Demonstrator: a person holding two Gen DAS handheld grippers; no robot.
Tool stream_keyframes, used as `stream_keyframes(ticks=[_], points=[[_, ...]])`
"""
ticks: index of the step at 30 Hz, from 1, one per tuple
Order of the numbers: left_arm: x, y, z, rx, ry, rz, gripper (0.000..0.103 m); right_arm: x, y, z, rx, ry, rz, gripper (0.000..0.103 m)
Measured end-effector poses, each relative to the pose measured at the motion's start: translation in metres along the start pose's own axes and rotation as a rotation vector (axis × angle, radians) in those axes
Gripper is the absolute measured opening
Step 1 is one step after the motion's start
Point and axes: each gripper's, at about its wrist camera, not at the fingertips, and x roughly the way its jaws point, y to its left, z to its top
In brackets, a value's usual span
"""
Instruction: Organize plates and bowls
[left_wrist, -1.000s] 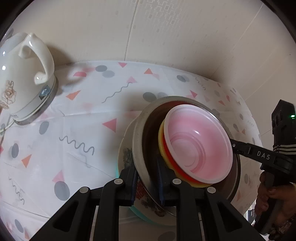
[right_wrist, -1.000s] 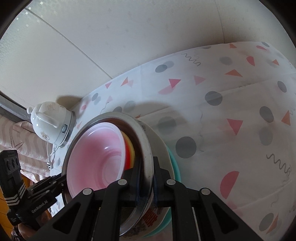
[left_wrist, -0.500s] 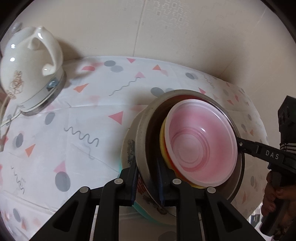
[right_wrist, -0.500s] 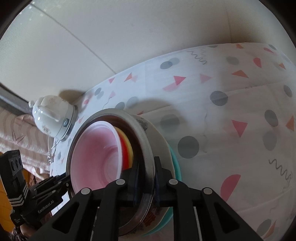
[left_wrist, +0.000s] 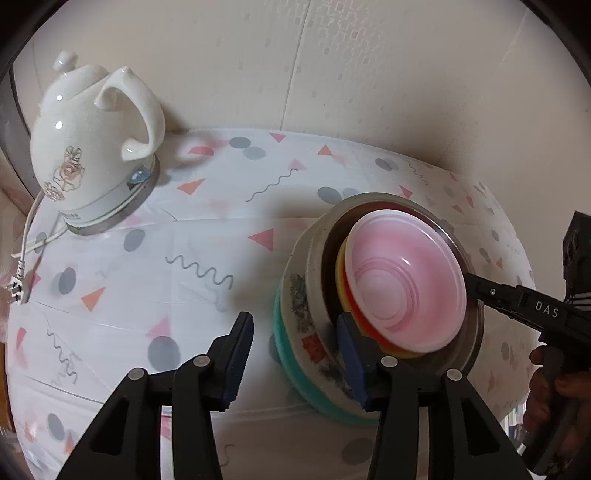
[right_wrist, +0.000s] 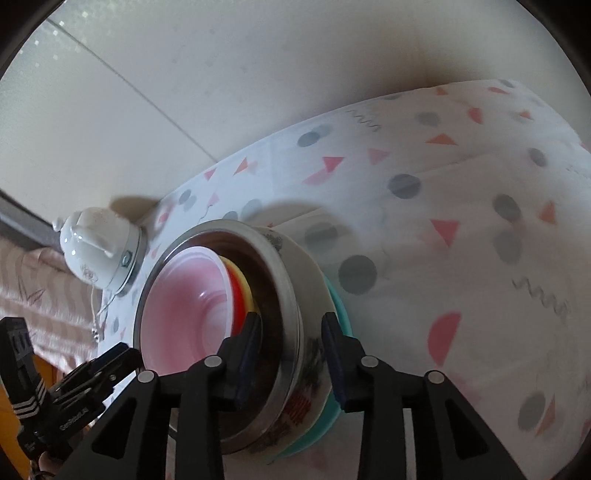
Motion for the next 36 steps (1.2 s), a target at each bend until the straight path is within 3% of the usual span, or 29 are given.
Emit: stream_keyframes(ticks=[2,4,6,8,13,15,17,19,27,36], points=[[-0.004,0.002,-0.002,0.013,-0.001,0.007,0.05,-0.008,0.002,-0.008,0.013,-0.028,-0.03,0.036],[-0.008,0.006,-0.005,0.014,-0.004,0.008,0.065,-0.017,0.007,-0.018,0.013,-0.063,-0.061,0.038],[-0.016,0.011,-0.01,0.01,-0.019,0.008,0.073,-0.025,0.012,-0.025,0.0,-0.095,-0.086,0.039],[-0.021,0.014,-0.013,0.013,-0.029,0.006,0.076,-0.031,0.018,-0.031,-0.009,-0.117,-0.101,0.039],[-0.031,0.016,-0.023,0.045,-0.033,-0.009,0.096,-0.045,0.037,-0.048,-0.043,-0.174,-0.127,0.042],[-0.035,0.015,-0.026,0.068,-0.039,-0.006,0.096,-0.048,0.045,-0.057,-0.056,-0.192,-0.134,0.045],[-0.04,0.013,-0.029,0.096,-0.05,0.012,0.097,-0.049,0.052,-0.066,-0.073,-0.198,-0.144,0.067],[-0.045,0.013,-0.032,0.11,-0.067,0.028,0.101,-0.05,0.06,-0.077,-0.089,-0.21,-0.152,0.074],[-0.061,0.013,-0.045,0.119,-0.097,0.022,0.103,-0.048,0.078,-0.122,-0.101,-0.211,-0.208,0.079],[-0.072,0.011,-0.059,0.181,-0.123,0.054,0.103,-0.055,0.092,-0.143,-0.113,-0.24,-0.245,0.082]])
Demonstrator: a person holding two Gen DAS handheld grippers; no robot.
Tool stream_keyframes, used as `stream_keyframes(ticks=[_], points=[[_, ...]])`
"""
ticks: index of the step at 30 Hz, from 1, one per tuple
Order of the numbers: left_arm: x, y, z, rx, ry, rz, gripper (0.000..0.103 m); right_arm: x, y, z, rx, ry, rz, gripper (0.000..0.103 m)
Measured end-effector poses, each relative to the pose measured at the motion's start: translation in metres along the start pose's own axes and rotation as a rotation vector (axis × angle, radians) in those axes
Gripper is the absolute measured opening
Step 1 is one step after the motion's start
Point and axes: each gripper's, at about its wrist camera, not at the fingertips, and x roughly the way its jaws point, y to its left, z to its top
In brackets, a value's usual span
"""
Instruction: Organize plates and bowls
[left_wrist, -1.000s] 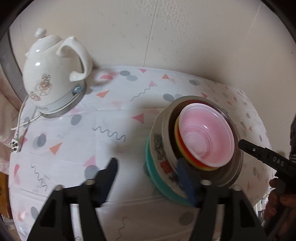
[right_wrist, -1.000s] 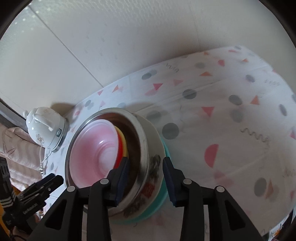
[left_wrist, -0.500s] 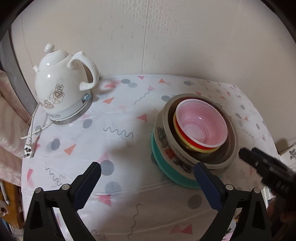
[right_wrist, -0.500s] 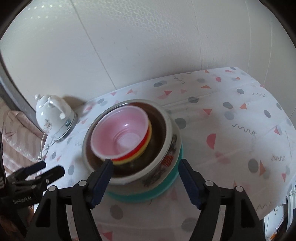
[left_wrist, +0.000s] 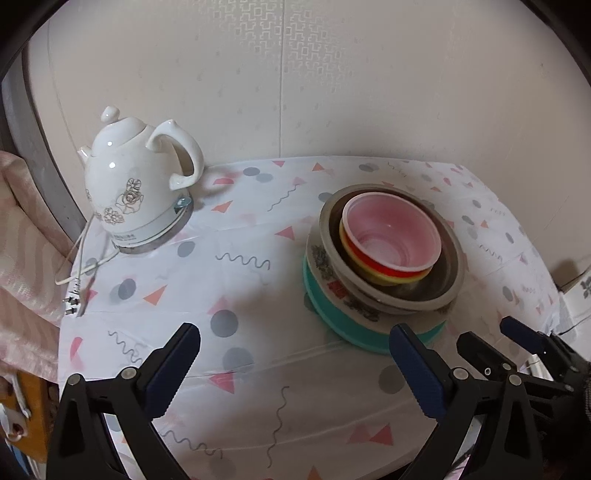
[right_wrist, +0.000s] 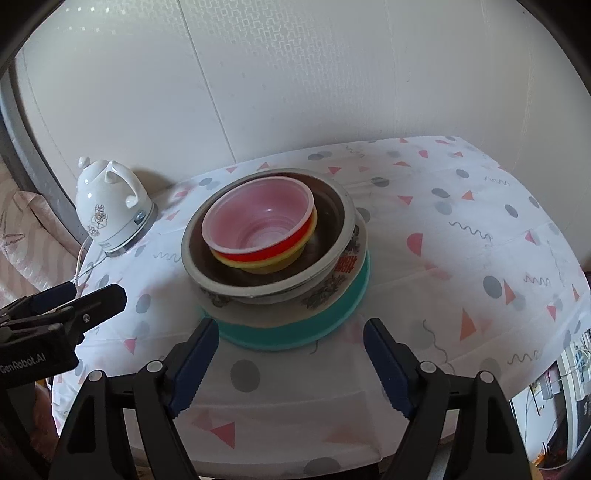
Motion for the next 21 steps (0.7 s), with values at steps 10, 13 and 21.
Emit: stream_keyframes(ticks=[10,13,21], points=[[-0.0011,-0.0037,-0.0029,0.043,-0.007,0.045,0.103,0.0009,0.0013,-0.0079,0.005,0.004,-0.02,0.082],[-0.0015,-0.0025,-0.0023,0.037,-0.01,0.063,0.103,0.0013,0.0022,-0.0081,-0.001,0.009,-0.013,0.082],[-0.005,-0.0037,-0.0029,0.037,-0.027,0.052,0.103,0.0032,-0.0003,-0.0091,0.011,0.02,-0.003,0.082]])
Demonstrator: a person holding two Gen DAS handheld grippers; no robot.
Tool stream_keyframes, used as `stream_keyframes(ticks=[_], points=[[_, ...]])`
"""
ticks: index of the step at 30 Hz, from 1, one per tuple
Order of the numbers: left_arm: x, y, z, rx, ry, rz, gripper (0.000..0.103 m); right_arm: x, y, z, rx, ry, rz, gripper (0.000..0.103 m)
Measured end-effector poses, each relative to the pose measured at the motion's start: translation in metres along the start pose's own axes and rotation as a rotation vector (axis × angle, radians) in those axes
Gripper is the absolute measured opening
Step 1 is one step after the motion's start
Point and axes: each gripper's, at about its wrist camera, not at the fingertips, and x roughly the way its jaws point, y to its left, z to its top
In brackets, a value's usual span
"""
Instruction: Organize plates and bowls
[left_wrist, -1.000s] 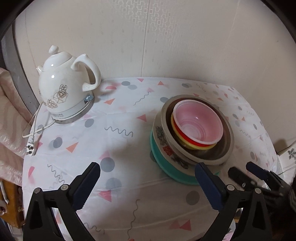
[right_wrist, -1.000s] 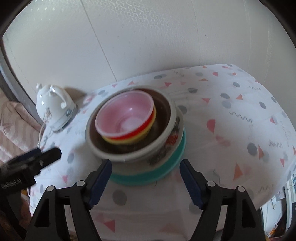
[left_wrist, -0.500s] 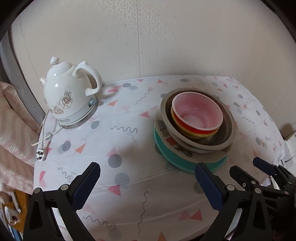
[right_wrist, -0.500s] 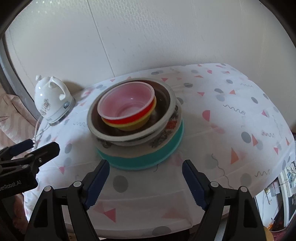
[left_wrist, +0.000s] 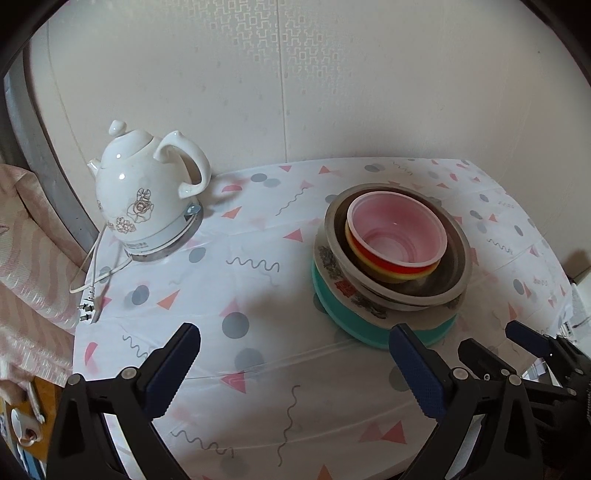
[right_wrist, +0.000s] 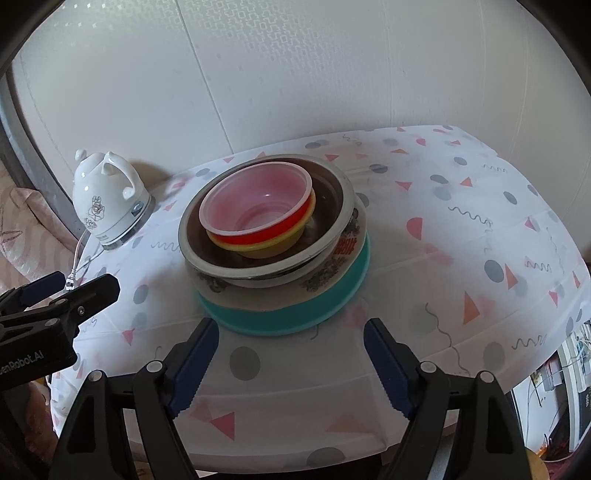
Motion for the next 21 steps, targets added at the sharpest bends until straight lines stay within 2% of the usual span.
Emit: stream_keyframes(ticks=[21], points=[[0.0024,-0.0036,0.0017,0.002,0.002,-0.021,0.102,0.0019,-0.0025,0.0009,0.0,0.003,-0.002,0.082]])
